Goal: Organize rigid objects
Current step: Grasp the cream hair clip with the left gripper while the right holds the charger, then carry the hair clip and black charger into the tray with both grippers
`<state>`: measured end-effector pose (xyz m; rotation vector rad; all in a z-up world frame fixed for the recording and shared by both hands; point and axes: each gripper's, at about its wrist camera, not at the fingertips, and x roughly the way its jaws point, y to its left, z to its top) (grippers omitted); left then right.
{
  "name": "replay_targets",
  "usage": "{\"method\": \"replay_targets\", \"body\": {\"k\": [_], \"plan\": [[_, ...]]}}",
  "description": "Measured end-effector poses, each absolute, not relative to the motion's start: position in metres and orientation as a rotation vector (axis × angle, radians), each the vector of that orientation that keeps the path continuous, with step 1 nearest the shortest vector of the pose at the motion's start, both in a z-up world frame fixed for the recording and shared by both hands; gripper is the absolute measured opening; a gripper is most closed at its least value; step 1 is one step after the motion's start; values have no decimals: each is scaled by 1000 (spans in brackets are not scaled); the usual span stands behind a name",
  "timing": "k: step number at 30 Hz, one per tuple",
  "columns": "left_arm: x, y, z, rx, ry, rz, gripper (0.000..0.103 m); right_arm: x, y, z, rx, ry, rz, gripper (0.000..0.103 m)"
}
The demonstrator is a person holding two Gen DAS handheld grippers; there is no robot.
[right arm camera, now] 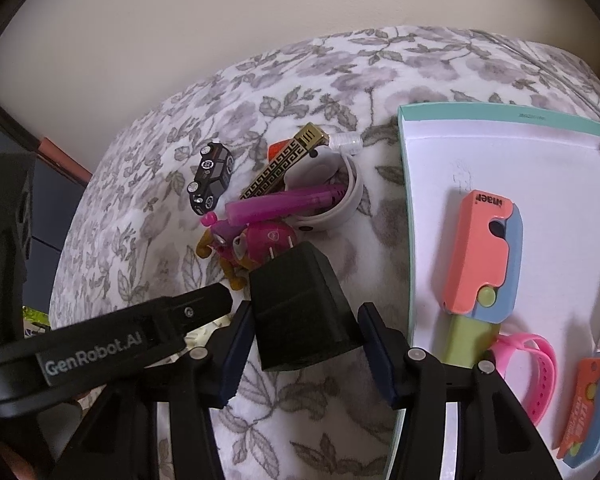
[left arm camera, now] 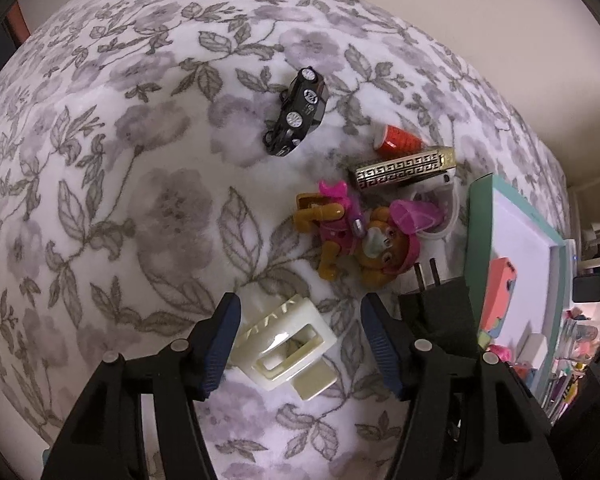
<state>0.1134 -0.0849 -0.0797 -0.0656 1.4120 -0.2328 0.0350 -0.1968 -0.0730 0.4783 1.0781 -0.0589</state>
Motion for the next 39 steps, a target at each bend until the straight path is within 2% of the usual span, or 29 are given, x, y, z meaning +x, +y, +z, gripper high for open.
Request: {"method": "replay_targets", "body": {"k": [5,20,39], "plan": [[111,-82,-87,-64,1445,-209,64,31,-194,-73,452,1096,-62,51],[105,-67,-97,-117,1485,-172,60,29,-193,-77,451,1109,-45,50],[106,-45,-38,-160,1370,-216,60,23,-204,-48,466,1043,-39,46]]}}
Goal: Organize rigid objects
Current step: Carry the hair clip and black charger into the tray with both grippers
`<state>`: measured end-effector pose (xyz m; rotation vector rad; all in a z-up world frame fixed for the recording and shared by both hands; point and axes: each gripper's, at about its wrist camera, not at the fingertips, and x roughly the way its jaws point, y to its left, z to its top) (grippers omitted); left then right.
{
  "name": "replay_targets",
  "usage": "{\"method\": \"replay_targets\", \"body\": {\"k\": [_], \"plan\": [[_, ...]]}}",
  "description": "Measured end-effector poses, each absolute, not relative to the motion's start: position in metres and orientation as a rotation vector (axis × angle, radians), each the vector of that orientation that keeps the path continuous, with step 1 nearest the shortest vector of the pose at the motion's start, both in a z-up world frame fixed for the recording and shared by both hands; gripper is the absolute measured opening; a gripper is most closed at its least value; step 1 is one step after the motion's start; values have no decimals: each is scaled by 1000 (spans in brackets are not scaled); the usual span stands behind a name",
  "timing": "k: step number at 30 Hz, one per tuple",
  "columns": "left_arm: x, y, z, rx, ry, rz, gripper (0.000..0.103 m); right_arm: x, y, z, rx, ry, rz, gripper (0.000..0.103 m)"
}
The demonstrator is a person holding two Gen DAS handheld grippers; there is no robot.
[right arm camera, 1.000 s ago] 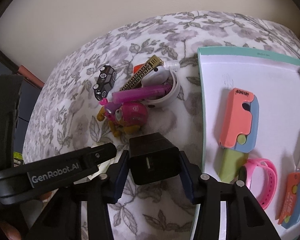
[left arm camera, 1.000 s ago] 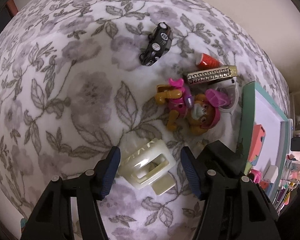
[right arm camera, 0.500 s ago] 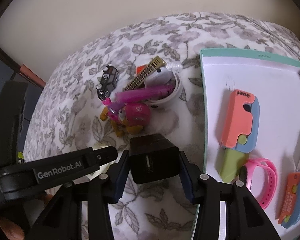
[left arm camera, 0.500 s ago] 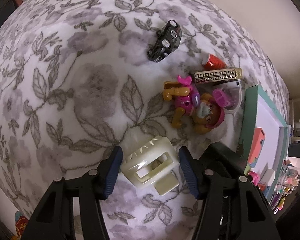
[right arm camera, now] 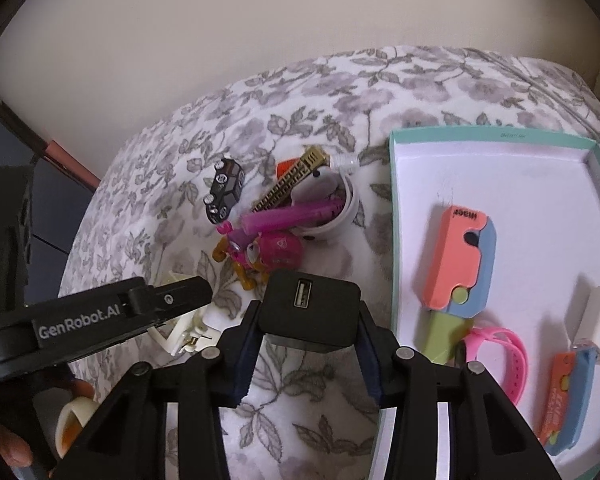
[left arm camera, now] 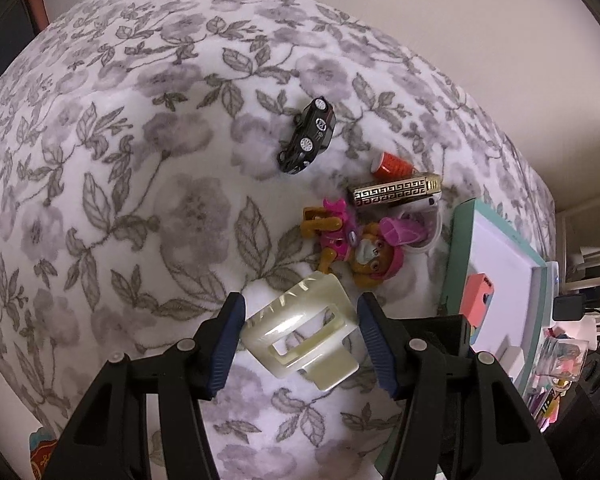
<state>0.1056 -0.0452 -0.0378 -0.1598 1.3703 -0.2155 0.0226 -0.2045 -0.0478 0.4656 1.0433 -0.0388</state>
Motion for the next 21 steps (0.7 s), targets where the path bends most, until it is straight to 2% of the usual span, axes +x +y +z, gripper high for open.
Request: {"method": "replay_targets", "body": {"k": [7,15,21], "plan": [[102,-55,-31,-174,1328,-241,60,17,-215,-35,473,1018,-61,46],[81,-82,20,-169,1148,-383,60,-13,-264,15,499,870,-212,46],[59,-120,35,-119,1078,-515,60,-42,-307,40,507,816,-384,46]]}}
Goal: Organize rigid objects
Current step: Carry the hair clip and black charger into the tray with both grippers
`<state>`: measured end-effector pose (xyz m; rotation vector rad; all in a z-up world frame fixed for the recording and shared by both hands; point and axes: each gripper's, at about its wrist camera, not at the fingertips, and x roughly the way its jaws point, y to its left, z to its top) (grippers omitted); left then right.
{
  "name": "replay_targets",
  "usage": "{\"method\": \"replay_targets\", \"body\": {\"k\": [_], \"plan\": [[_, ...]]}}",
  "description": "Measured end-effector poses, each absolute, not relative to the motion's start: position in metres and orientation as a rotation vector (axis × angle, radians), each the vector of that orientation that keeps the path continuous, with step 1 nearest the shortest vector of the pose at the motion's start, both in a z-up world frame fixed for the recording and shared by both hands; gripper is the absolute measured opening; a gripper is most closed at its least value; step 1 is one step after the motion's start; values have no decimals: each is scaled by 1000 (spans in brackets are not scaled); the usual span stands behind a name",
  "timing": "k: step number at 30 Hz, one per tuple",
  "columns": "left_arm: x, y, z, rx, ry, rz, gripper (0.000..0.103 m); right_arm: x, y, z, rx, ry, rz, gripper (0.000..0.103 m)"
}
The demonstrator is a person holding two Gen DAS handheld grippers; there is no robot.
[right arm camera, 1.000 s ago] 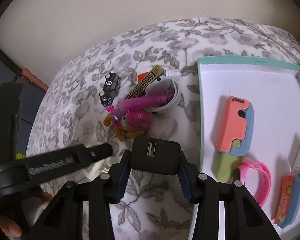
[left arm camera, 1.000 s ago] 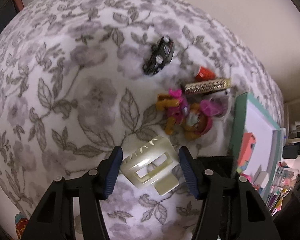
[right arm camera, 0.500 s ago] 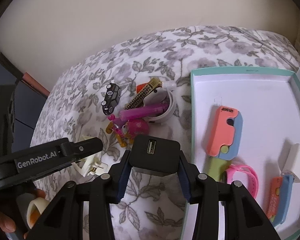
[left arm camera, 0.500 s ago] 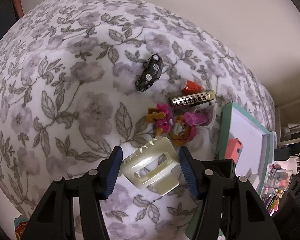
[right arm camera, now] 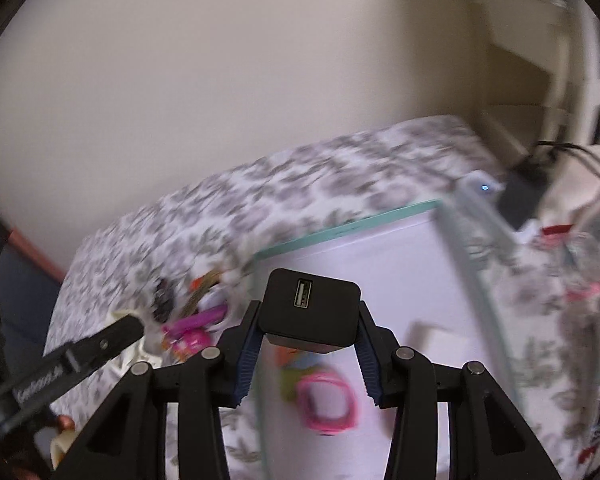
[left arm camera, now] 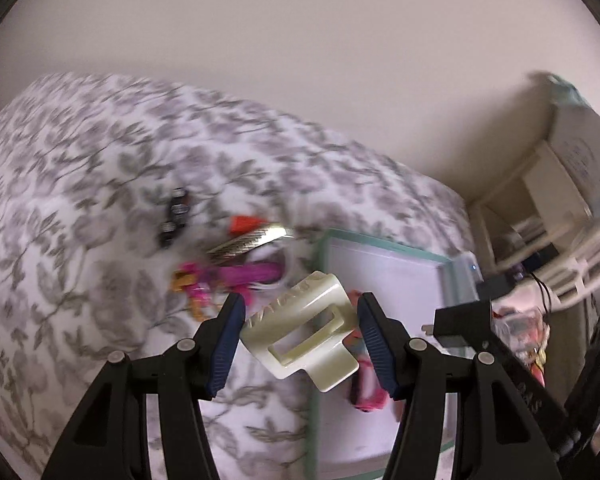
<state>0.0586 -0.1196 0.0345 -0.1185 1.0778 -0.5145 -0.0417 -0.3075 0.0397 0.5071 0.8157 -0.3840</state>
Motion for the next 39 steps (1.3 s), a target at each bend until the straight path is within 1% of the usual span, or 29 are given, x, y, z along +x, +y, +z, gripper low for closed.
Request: {"method": "replay_targets", "body": {"k": [7,11,14,20,25,39], "plan": [[28,-168,33,-28,1061,-648,60,-64,-338,45,477,812,-538,47],[11,-195,22,52,1058,-692,60,-70,-349,42,473,806,-575,47],[8,-207,4,73,1097,-712,60,-70,-353,29,469,831,-594,47],[9,-216,-23,56,1162,-721,60,-63,-359,-1,480,898,-599,47],[10,-219,-37,55,1191,-710,60,-60,-358,-7,465,908,-598,47],[8,-225,-45,108,1188,-701,60,-46,-342,-20,415,983,-558,46]]}}
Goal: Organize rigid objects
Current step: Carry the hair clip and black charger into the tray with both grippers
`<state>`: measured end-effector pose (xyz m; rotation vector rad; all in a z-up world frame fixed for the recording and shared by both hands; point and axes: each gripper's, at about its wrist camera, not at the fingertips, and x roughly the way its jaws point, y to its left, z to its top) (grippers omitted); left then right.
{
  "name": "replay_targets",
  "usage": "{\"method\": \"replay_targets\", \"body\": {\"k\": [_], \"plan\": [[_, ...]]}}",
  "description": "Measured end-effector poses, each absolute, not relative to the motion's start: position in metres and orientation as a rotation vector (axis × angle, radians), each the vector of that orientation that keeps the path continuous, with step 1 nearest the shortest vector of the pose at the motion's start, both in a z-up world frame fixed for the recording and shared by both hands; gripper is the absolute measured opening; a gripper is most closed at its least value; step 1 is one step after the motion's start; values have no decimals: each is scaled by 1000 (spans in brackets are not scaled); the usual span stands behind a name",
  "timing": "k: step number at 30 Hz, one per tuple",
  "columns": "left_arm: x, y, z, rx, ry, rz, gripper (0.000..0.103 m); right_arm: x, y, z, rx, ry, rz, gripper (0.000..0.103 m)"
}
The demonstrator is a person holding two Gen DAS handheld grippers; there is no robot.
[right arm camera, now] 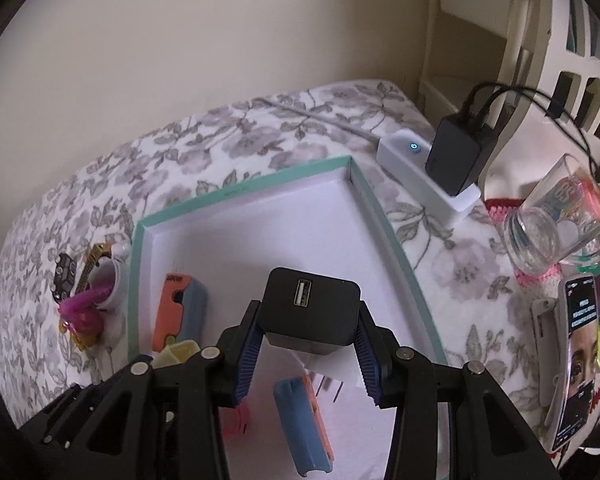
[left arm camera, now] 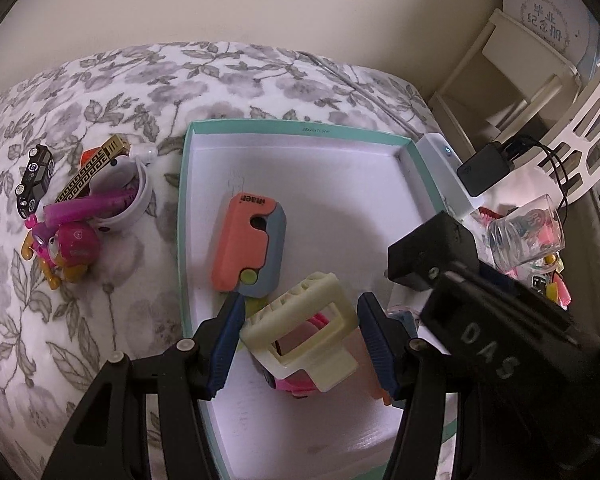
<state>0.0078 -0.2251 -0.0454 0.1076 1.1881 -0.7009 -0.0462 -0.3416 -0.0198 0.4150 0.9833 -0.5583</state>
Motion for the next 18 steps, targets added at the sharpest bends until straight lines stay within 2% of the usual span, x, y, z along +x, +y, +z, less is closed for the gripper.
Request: {"method": "replay_targets", "body": {"k": [10,12,13,18], "plan": [[7,-226,-46,129,1183,-691,61,-44,-338,-23,407,1012,-555,46],[7,-225,-44,135,1180,-681,72,-43,-338,-21,401,1017,-555,47],[7,-225,-44,134,1180,-678,74,-43,-338,-20,399,1013,-556,47],[10,-221,-37,109,1177,-682,75,-44,-339,-9,407,989,-549,47]]}}
